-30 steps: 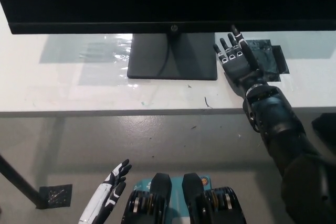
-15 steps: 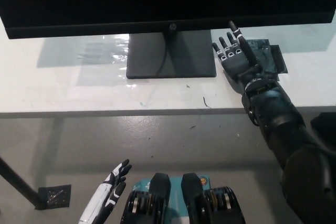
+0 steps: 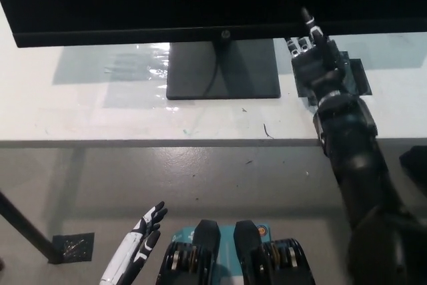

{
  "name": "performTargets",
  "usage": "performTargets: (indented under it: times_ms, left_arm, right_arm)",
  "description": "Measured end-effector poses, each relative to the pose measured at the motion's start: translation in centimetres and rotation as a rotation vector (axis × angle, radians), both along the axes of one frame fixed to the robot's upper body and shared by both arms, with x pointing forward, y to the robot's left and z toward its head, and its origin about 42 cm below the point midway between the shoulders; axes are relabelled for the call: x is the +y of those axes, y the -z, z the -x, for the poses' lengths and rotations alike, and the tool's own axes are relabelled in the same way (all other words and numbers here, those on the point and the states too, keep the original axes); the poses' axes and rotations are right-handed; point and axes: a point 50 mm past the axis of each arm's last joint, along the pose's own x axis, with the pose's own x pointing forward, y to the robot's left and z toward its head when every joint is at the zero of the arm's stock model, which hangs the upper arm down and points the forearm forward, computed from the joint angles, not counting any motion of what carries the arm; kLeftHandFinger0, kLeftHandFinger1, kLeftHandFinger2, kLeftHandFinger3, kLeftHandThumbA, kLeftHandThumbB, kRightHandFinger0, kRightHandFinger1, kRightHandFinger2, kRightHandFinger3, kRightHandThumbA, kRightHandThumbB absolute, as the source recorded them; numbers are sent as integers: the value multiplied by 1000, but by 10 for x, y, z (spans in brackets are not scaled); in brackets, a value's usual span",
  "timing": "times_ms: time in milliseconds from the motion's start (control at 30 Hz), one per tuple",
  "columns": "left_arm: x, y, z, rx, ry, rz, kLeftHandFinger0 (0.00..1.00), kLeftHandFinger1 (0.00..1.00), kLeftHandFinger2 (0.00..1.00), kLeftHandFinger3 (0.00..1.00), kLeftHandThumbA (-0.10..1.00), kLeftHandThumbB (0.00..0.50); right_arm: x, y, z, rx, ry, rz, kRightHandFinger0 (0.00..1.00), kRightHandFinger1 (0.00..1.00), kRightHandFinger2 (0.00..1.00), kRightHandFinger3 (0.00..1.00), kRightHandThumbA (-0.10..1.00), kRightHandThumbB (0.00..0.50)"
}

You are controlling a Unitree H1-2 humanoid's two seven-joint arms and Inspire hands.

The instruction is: The monitor is being placed at the center of the desk and the robot uses its right hand to grab on the right side of the monitor and tilt the angle of the montior sideways.

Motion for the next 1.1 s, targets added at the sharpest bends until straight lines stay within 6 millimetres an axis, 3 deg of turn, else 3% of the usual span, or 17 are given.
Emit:
performTargets:
  times_ms: [100, 133, 167, 233, 300, 400, 500, 533, 600, 633, 733, 800, 833, 900, 967, 1033, 1100]
  left_arm:
    - [0, 1, 0, 3, -1, -1, 1000, 1000, 1000, 1000, 1000, 287]
    - [0, 1, 0, 4, -1, 0, 1000, 1000, 1000, 1000, 1000, 286]
    - [0, 1, 0, 5, -1, 0, 1000, 1000, 1000, 1000, 1000, 286]
    - [0, 3, 1, 10, -2, -1, 1000, 1000, 1000, 1000, 1000, 286]
    - [1, 4, 1, 16, -3, -3, 1000, 1000, 1000, 1000, 1000, 285]
    - [1, 5, 2, 21, -4, -3, 1000, 1000, 1000, 1000, 1000, 289]
    - [1, 6, 2, 24, -4, -4, 1000, 1000, 1000, 1000, 1000, 292]
    - [1, 6, 2, 25, -4, -4, 1000, 1000, 1000, 1000, 1000, 299]
    - [1, 7, 2, 26, -3, -4, 1000, 1000, 1000, 1000, 1000, 294]
    - [1, 7, 2, 26, -3, -4, 1000, 1000, 1000, 1000, 1000, 294]
    - [1, 7, 2, 28, -3, -4, 1000, 1000, 1000, 1000, 1000, 291]
    - [1, 7, 2, 29, -3, -4, 1000, 1000, 1000, 1000, 1000, 290]
    - [1, 8, 2, 30, -2, -5, 1000, 1000, 1000, 1000, 1000, 293]
    - [1, 8, 2, 31, -3, -5, 1000, 1000, 1000, 1000, 1000, 301]
    - [1, 9, 3, 33, -3, -6, 1000, 1000, 1000, 1000, 1000, 298]
    - [1, 9, 3, 35, -3, -6, 1000, 1000, 1000, 1000, 1000, 291]
    - [1, 9, 3, 37, -4, -6, 1000, 1000, 1000, 1000, 1000, 304]
  right_arm:
    - [-1, 31, 28, 3, 16, 21, 1000, 1000, 1000, 1000, 1000, 342]
    - [-3, 42, 39, 4, 23, 32, 1000, 1000, 1000, 1000, 1000, 385]
    - [-5, 52, 49, 7, 31, 44, 1000, 1000, 1000, 1000, 1000, 347]
    - [-12, 71, 70, 14, 48, 69, 1000, 1000, 1000, 1000, 1000, 343]
    - [-18, 77, 88, -12, 66, 94, 1000, 1000, 1000, 1000, 1000, 319]
    - [-30, 84, 117, -51, 95, 159, 1000, 1000, 1000, 1000, 1000, 356]
    - [-38, 95, 149, -66, 116, 222, 1000, 1000, 1000, 1000, 1000, 335]
    - [-40, 100, 160, -63, 122, 239, 1000, 1000, 1000, 1000, 1000, 363]
    - [-44, 104, 184, -77, 137, 289, 1000, 1000, 1000, 1000, 1000, 310]
    - [-46, 106, 195, -81, 145, 309, 1000, 1000, 1000, 1000, 1000, 323]
    - [-47, 108, 229, -94, 169, 364, 1000, 1000, 1000, 1000, 1000, 317]
    - [-44, 103, 246, -120, 181, 395, 1000, 1000, 1000, 1000, 1000, 318]
    - [-43, 101, 254, -132, 186, 407, 1000, 1000, 1000, 1000, 1000, 290]
    - [-39, 92, 266, -173, 190, 437, 1000, 1000, 1000, 1000, 1000, 304]
    - [-39, 75, 270, -245, 200, 475, 1000, 1000, 1000, 1000, 1000, 233]
    - [-36, 50, 272, -355, 218, 515, 1000, 1000, 1000, 1000, 1000, 243]
    - [-32, 30, 275, -441, 228, 553, 1000, 1000, 1000, 1000, 1000, 193]
